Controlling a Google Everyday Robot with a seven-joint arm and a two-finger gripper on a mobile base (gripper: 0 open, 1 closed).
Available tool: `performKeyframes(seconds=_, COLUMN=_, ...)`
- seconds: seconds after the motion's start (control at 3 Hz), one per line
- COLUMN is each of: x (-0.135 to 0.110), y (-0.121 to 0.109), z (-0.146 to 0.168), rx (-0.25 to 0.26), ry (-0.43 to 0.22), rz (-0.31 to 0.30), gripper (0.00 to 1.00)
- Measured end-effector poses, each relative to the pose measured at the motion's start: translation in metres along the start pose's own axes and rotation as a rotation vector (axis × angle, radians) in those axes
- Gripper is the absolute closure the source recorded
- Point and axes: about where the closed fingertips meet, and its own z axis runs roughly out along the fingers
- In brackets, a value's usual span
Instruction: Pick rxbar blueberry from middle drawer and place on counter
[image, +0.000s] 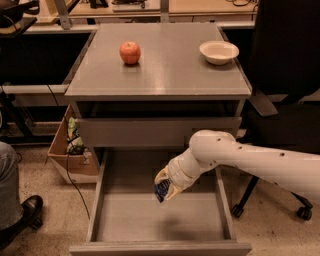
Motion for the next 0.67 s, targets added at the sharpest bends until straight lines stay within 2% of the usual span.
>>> performKeyframes(seconds=0.33, x=-0.004, y=-0.028, z=-0.038, rx=0.04, ry=0.01, rz=0.021, gripper=1.0)
performKeyframes(seconds=0.67, x=-0.022, y=-0.063, z=-0.108, rx=0.08, ry=0.066, rz=0.019, gripper=1.0)
